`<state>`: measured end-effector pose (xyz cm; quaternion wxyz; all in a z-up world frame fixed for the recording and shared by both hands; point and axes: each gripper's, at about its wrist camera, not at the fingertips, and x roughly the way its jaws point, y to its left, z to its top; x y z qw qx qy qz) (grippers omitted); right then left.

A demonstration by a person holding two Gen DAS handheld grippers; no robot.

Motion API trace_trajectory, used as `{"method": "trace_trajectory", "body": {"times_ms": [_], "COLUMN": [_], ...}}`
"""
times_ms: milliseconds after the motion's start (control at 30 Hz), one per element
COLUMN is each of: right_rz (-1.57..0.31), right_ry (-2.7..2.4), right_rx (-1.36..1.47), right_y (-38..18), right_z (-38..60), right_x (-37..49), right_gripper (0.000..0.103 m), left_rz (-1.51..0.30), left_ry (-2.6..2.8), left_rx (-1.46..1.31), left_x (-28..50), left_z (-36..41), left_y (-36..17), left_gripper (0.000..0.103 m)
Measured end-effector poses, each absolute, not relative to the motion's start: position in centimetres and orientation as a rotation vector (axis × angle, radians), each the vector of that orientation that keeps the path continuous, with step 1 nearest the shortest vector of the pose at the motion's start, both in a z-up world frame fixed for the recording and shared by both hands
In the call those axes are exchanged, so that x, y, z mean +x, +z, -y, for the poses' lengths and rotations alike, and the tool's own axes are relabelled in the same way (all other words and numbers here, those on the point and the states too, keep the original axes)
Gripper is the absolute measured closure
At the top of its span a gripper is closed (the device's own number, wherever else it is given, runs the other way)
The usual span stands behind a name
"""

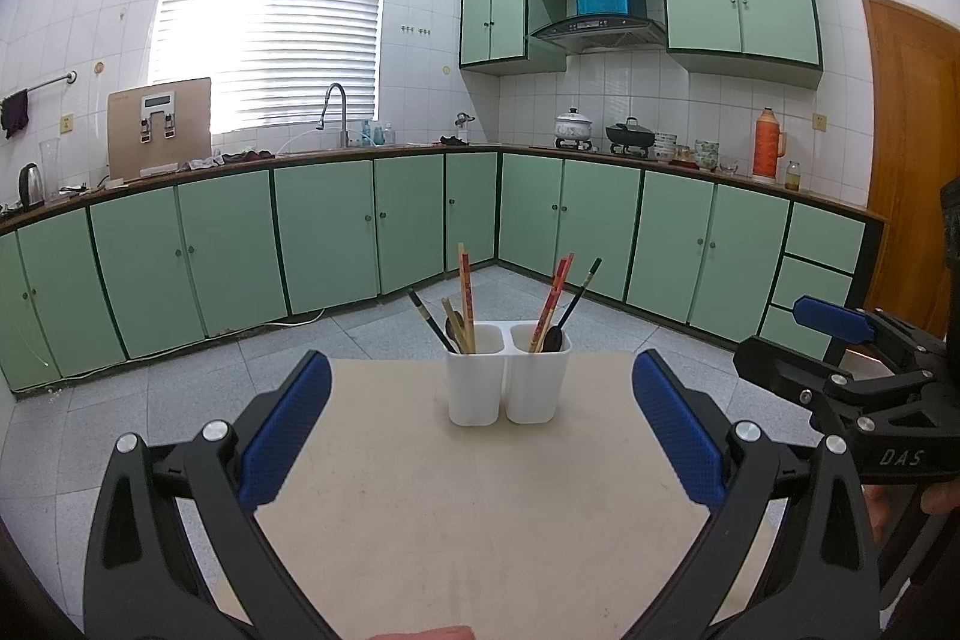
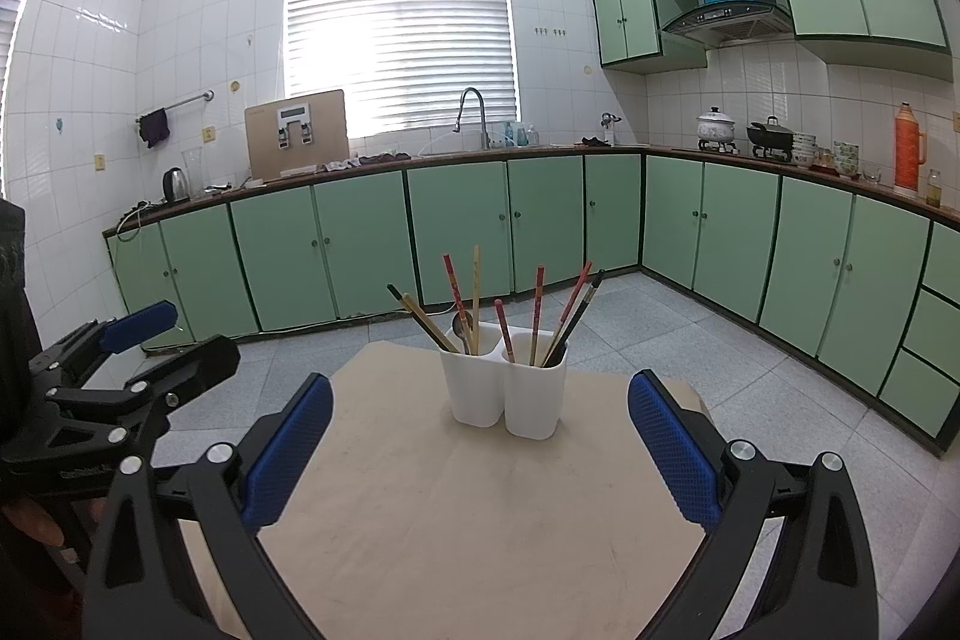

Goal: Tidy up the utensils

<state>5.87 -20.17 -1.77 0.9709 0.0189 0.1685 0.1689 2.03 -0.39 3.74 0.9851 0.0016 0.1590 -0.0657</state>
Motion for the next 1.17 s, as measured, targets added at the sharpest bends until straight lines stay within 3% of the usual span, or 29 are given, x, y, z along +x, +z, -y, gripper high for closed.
{"method": "trace_trajectory", "body": {"times_ms": [1167], "right_rz": [-0.349], "right_ry": [0.335], "right_rx": [0.039], "right_y": [-2.18], "right_z": [20.34], "right_x": [5.91], "right_gripper": [0.006], "left_rz": [-0.337], "left_ry": [-0.137], "left_rx": [-0.011], "left_x": [2.33], "left_z": [0.32], "left_y": [3.15], "left_gripper": [0.006]}}
